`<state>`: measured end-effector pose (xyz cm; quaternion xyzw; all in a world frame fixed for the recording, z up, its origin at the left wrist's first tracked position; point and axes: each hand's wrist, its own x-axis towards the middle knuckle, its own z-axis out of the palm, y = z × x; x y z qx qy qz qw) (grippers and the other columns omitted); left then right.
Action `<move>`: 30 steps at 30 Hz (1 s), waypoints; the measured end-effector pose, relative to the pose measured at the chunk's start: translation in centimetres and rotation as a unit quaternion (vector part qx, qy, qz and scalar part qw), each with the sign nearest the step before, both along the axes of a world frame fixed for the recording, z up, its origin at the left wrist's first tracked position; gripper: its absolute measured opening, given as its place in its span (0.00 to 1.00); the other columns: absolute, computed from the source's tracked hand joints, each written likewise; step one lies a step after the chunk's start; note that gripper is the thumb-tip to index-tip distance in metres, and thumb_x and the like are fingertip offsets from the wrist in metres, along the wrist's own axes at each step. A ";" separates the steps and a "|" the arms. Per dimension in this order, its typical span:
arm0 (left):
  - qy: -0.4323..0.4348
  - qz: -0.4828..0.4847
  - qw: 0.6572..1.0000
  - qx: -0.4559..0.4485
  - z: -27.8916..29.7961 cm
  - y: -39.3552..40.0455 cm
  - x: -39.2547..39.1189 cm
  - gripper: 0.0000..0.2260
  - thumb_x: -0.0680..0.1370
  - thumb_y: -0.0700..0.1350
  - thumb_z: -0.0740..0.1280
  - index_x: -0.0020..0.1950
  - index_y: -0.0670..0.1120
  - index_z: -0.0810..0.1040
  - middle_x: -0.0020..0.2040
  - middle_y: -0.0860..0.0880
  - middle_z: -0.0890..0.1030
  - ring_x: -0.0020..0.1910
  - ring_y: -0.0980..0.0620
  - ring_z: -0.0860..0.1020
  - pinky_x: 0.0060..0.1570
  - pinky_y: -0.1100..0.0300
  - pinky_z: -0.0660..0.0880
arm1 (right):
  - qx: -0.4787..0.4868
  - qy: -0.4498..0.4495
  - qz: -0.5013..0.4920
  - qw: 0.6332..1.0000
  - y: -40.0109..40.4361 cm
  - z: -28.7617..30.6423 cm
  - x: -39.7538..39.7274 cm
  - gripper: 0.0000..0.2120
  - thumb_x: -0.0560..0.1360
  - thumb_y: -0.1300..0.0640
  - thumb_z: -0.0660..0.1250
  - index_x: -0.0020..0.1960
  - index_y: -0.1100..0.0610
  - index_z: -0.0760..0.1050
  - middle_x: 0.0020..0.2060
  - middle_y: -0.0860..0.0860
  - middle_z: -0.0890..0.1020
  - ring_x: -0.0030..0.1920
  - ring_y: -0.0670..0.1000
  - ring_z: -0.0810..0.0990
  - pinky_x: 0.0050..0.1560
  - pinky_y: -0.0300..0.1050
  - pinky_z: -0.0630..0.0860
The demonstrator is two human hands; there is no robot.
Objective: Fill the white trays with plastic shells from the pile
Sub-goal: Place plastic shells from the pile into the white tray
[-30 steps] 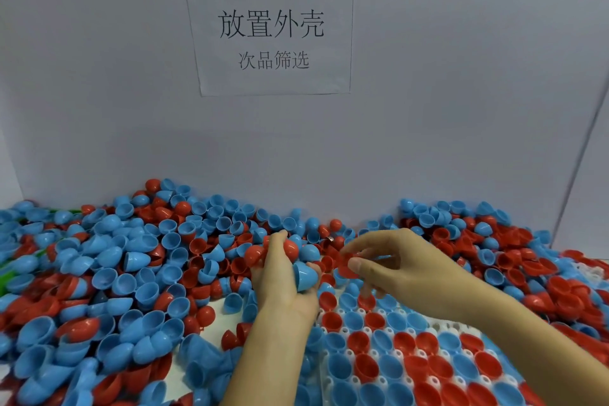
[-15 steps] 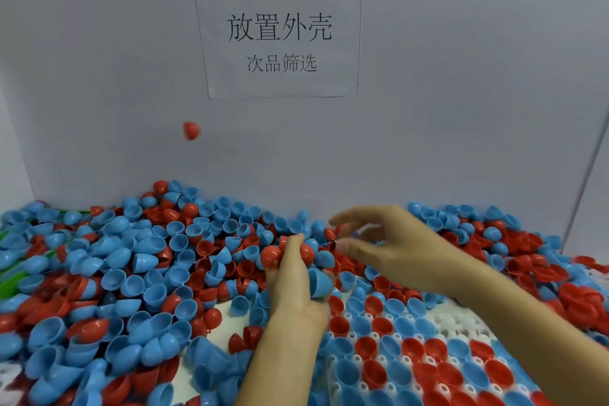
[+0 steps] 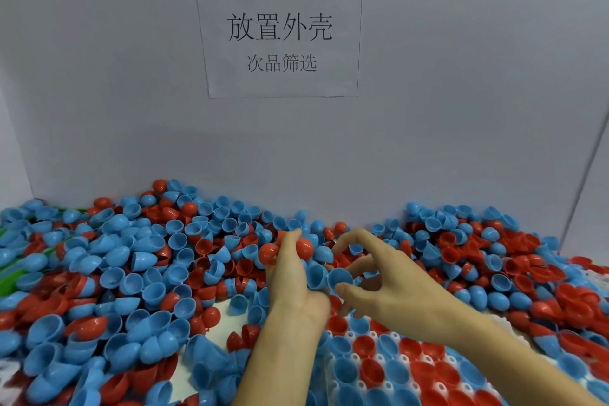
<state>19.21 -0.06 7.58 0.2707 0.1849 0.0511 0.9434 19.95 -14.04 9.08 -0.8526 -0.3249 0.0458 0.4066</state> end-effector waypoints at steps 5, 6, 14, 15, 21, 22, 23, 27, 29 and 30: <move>0.018 0.018 0.998 0.057 -0.7 -0.1 0.2 0.20 0.78 0.48 0.69 0.67 0.41 0.77 0.58 0.43 0.82 0.54 0.43 0.82 0.46 0.46 0.81 | -0.084 -0.073 0.055 0.992 0.0 0.8 -0.3 0.11 0.80 0.47 0.62 0.58 0.32 0.68 0.45 0.45 0.83 0.35 0.47 0.84 0.42 0.43 0.82; 0.019 0.016 0.997 0.067 -0.8 -0.1 0.3 0.19 0.77 0.48 0.69 0.66 0.42 0.77 0.59 0.42 0.82 0.56 0.43 0.81 0.49 0.45 0.80 | -0.118 -0.095 0.059 0.987 0.0 1.1 -0.3 0.09 0.81 0.46 0.59 0.58 0.33 0.69 0.45 0.44 0.82 0.36 0.46 0.84 0.44 0.43 0.82; -0.034 -0.016 0.993 0.110 -1.1 -1.0 0.6 0.06 0.78 0.44 0.69 0.53 0.43 0.77 0.39 0.44 0.80 0.34 0.48 0.81 0.31 0.55 0.79 | -0.340 -0.310 0.045 0.887 0.7 3.0 0.1 0.12 0.80 0.55 0.64 0.61 0.43 0.77 0.38 0.43 0.73 0.41 0.48 0.75 0.42 0.44 0.75; -0.035 -0.015 0.993 0.107 -1.1 -1.2 0.7 0.06 0.78 0.44 0.70 0.52 0.43 0.77 0.40 0.43 0.80 0.38 0.46 0.82 0.35 0.53 0.80 | -0.336 -0.299 0.045 0.892 0.4 3.1 0.2 0.12 0.80 0.55 0.65 0.60 0.44 0.77 0.37 0.42 0.71 0.40 0.47 0.75 0.42 0.43 0.74; 0.005 0.030 0.997 0.066 -1.5 -0.2 1.3 0.07 0.77 0.44 0.71 0.53 0.46 0.78 0.48 0.45 0.80 0.40 0.50 0.77 0.32 0.59 0.73 | -0.192 -0.145 -0.058 0.969 -5.6 4.0 2.9 0.09 0.78 0.55 0.69 0.56 0.45 0.80 0.45 0.41 0.82 0.39 0.41 0.83 0.40 0.34 0.80; 0.008 0.033 0.997 0.063 -1.5 -0.1 1.3 0.08 0.76 0.44 0.72 0.54 0.47 0.78 0.48 0.46 0.80 0.40 0.51 0.77 0.31 0.60 0.72 | -0.178 -0.154 -0.094 0.967 -6.8 3.8 3.6 0.08 0.77 0.55 0.70 0.55 0.46 0.81 0.46 0.42 0.82 0.41 0.44 0.83 0.43 0.37 0.81; 0.010 0.034 0.997 0.063 -1.4 -0.1 1.4 0.09 0.76 0.44 0.72 0.55 0.47 0.78 0.49 0.46 0.80 0.41 0.51 0.77 0.30 0.60 0.73 | -0.177 -0.165 -0.129 0.962 -8.0 3.3 4.4 0.07 0.77 0.55 0.71 0.54 0.47 0.82 0.47 0.42 0.82 0.42 0.45 0.83 0.45 0.38 0.80; 0.010 0.029 0.997 0.073 -1.5 -0.4 1.4 0.12 0.76 0.45 0.72 0.58 0.47 0.78 0.51 0.46 0.80 0.42 0.50 0.76 0.29 0.60 0.74 | -0.249 -0.155 -0.178 0.939 -10.9 -0.3 6.9 0.08 0.76 0.57 0.72 0.55 0.53 0.83 0.45 0.44 0.80 0.40 0.40 0.76 0.40 0.29 0.69; 0.006 0.025 0.997 0.075 -1.5 -0.6 1.3 0.08 0.76 0.44 0.72 0.54 0.46 0.78 0.49 0.46 0.80 0.42 0.51 0.77 0.31 0.59 0.74 | -0.285 -0.118 -0.169 0.936 -11.5 -2.1 7.5 0.09 0.76 0.57 0.72 0.55 0.55 0.83 0.41 0.43 0.81 0.38 0.40 0.77 0.37 0.28 0.69; 0.005 0.024 0.997 0.073 -1.4 -0.6 1.2 0.07 0.76 0.44 0.72 0.52 0.47 0.78 0.49 0.46 0.80 0.42 0.51 0.77 0.32 0.59 0.74 | -0.296 -0.100 -0.166 0.935 -11.7 -2.9 7.7 0.09 0.76 0.56 0.73 0.55 0.55 0.83 0.40 0.43 0.81 0.39 0.41 0.78 0.38 0.29 0.72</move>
